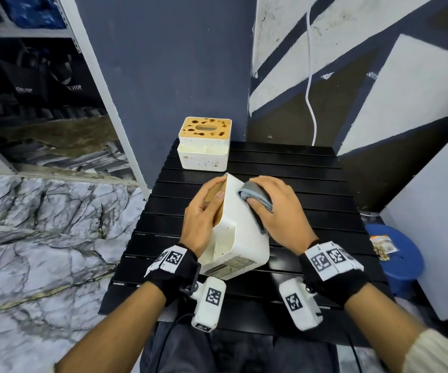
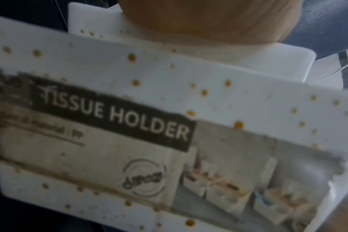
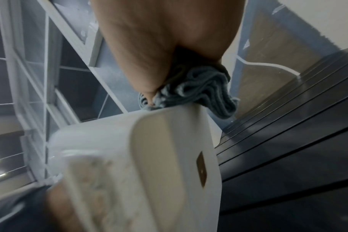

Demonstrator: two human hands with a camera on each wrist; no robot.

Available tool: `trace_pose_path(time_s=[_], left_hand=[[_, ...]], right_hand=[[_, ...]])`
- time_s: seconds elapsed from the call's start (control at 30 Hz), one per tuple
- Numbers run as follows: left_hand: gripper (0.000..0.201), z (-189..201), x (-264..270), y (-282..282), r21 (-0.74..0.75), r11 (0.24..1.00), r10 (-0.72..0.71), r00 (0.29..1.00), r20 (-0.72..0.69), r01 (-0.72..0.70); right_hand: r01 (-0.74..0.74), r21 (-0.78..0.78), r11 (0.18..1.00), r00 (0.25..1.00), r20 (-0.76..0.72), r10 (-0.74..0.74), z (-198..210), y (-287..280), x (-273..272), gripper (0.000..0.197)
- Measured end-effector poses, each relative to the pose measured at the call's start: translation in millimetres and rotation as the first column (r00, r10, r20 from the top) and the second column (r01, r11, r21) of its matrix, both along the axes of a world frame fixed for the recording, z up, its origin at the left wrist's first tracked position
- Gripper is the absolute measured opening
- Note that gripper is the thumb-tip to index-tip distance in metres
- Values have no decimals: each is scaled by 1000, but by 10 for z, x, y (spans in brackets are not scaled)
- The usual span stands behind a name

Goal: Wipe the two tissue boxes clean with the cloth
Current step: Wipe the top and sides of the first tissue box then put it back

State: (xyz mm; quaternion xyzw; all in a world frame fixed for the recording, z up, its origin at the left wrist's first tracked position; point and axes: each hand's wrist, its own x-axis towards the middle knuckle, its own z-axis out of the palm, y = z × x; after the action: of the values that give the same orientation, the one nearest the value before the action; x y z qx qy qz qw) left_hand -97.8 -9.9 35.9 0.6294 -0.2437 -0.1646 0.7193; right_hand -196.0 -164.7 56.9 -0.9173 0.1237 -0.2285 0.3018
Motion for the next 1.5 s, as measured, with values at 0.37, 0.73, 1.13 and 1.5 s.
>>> trace_pose_path(time_s=[0.37,0.73,1.13,1.5], left_hand=[[29,142,57,125,39,998,-45,993,-105,49],[33,362,53,33,142,990,65,900,-432,-3],[17,391,12,74,-62,997,25,982,-187,-37],[41,181,76,171,-122,986,-118,993,-1,117]], right_hand=[[-159,-74,985,987,-8,159,125,247,-184,44],[-146,-114,983,986,69,154,67,438,-218,47],[-4,-224,975,994,109,29,301,404,-41,51],[-114,21,993,991,66,112,413,104,-95,38]])
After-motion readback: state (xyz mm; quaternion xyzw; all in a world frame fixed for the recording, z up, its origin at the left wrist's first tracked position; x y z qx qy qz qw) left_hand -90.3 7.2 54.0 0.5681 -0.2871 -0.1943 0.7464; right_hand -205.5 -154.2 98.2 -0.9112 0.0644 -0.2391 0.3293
